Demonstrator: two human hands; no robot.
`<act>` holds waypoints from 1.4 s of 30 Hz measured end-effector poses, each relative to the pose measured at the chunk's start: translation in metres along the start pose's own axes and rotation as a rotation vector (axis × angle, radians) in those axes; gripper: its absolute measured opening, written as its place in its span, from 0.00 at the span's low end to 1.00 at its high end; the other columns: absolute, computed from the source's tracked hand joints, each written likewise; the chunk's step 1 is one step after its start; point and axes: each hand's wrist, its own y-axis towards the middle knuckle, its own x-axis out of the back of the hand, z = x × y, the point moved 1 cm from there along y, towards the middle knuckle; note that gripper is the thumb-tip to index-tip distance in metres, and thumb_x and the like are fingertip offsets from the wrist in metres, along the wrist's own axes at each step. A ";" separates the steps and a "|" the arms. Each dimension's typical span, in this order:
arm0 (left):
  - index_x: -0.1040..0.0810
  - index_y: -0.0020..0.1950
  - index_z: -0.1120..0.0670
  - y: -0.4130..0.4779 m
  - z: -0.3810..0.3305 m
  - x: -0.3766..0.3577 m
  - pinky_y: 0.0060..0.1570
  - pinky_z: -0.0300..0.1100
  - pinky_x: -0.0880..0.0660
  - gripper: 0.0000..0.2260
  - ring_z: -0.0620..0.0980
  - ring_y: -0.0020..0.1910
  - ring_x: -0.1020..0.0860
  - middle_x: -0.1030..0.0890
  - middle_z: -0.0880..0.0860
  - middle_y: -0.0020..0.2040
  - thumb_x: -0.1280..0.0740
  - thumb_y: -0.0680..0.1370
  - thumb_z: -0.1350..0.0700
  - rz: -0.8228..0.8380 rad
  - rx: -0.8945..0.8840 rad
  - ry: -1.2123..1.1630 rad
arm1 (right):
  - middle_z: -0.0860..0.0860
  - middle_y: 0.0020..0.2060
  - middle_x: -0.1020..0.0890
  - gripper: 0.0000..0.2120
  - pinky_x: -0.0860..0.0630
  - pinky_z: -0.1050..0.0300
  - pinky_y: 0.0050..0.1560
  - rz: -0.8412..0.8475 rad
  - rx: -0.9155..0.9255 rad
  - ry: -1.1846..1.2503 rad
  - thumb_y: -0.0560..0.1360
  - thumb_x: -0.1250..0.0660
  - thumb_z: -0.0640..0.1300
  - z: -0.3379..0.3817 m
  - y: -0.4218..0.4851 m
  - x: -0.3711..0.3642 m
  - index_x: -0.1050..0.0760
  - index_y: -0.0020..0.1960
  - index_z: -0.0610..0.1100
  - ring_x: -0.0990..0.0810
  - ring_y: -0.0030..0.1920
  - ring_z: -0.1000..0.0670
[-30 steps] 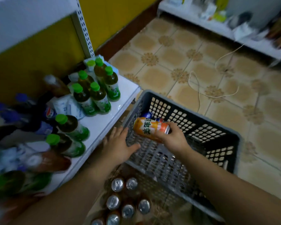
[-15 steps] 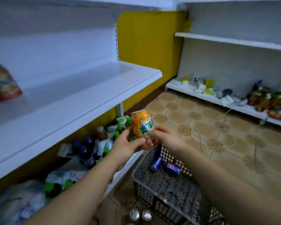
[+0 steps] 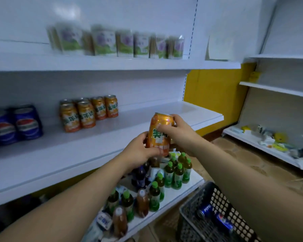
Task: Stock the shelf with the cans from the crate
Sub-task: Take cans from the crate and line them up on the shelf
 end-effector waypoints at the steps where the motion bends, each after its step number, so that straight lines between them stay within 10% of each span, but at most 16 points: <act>1: 0.28 0.62 0.50 -0.007 0.001 0.013 0.57 0.50 0.22 0.28 0.48 0.52 0.19 0.18 0.49 0.54 0.21 0.66 0.57 -0.016 0.001 0.009 | 0.48 0.49 0.21 0.22 0.18 0.43 0.47 0.039 0.014 -0.019 0.72 0.28 0.49 0.009 0.000 -0.012 0.34 0.61 0.49 0.17 0.47 0.47; 20: 0.45 0.78 0.50 -0.077 0.089 0.223 0.75 0.53 0.49 0.34 0.51 0.77 0.47 0.47 0.51 0.79 0.45 0.77 0.33 -0.164 0.501 1.058 | 0.53 0.53 0.24 0.28 0.26 0.53 0.52 0.192 0.109 -0.089 0.69 0.25 0.45 0.033 0.071 -0.188 0.34 0.63 0.51 0.24 0.54 0.50; 42: 0.57 0.77 0.39 -0.043 0.112 0.215 0.74 0.60 0.61 0.36 0.45 0.77 0.60 0.59 0.43 0.79 0.55 0.73 0.27 -0.187 0.516 1.145 | 0.48 0.61 0.23 0.25 0.26 0.47 0.60 0.028 0.240 -0.292 0.75 0.32 0.48 -0.009 0.223 -0.214 0.35 0.70 0.49 0.24 0.60 0.44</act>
